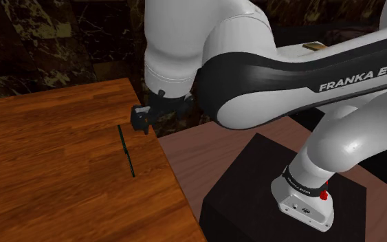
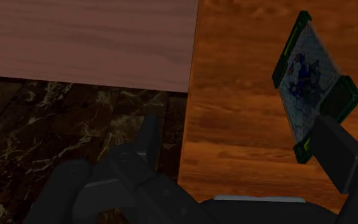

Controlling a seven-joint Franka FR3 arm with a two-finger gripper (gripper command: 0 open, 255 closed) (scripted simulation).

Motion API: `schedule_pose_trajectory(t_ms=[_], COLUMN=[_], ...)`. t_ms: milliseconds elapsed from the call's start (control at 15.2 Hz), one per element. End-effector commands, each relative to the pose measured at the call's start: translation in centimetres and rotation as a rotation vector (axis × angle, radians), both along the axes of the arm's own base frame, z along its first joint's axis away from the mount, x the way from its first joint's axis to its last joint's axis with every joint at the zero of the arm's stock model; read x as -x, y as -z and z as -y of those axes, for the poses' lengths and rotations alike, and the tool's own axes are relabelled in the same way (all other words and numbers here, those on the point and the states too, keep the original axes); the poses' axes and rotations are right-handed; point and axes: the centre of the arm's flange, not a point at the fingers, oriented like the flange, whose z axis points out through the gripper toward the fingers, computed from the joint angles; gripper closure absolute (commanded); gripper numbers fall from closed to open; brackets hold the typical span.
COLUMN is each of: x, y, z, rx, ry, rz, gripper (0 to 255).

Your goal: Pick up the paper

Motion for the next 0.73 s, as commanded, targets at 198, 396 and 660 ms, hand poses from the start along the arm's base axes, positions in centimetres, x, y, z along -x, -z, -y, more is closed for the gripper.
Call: schedule_pose_trajectory(t_ms=[198, 396, 660], x=[-2.1, -3.4, -3.4], y=[1.2, 2.0, 4.1], z=[-6.4, -10.0, -10.0], rx=[0.009, 0.017, 0.017], ry=[0.068, 0.106, 0.106], rz=[0.081, 0.128, 0.128], gripper=[0, 0, 0])
